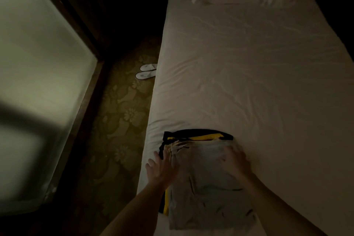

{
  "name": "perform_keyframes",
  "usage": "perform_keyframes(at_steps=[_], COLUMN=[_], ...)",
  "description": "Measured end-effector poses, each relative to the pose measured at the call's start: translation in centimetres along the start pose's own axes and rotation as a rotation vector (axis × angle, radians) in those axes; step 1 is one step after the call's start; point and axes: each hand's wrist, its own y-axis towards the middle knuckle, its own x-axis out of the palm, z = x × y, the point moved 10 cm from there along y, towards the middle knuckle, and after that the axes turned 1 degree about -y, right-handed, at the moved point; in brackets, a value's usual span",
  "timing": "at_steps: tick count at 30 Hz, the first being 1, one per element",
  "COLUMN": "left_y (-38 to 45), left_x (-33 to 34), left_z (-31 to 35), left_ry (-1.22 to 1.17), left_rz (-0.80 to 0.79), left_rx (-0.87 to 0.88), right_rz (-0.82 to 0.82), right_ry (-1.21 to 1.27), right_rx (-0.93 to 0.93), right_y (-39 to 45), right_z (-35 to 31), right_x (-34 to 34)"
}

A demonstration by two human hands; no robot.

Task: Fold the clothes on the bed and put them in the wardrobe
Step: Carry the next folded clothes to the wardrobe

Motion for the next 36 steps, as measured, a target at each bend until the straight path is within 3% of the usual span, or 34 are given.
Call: perform_keyframes(at_steps=[4,7,9,12,18,21,25,28,31,34,36], left_y=[2.1,2.5,2.7,3.1,1.5,0.5,0.3,1.5,2.1,1.8,2.1], left_x=[3.2,5.7,7.2,8.9,8.3,8.4,8.5,9.2,8.9,8.7,9.7], left_z=[-1.0,-2.0,-2.3,-2.0,0.4,2.2,4.4,4.6,3.7,1.9,0.5], left_ry=[-0.192,-0.343,-0.430,-0.455,-0.385,-0.369,-0.358,-0.376,-0.561,-0.825,-0.911], left_rz=[-0.122,-0.176,-0.199,-0.207,-0.013,0.065,0.114,0.073,0.126,0.181,0.124], left_rx=[-0.162,-0.250,-0.246,-0.186,-0.108,-0.023,0.176,0.225,0.179,0.015,-0.153], right_rz=[0.039,-0.013,-0.031,0.003,0.124,0.132,0.079,0.174,0.272,0.177,0.120], right_ry=[0.150,0.318,0.470,0.480,0.501,0.383,0.445,0.525,0.702,0.781,0.668], right_rx=[0.075,0.232,0.303,0.372,0.444,0.366,0.023,0.054,0.211,0.391,0.398], right_y=[1.3,1.2,1.8,2.4,1.0,0.1,-0.3,-0.8,-0.2,0.8,1.0], right_z=[1.4,3.4,5.2,7.2,7.5,6.0,2.1,2.6,5.4,6.8,6.8], right_x=[1.5,4.0,6.2,7.9,7.0,6.7,7.6,6.5,6.1,7.4,7.7])
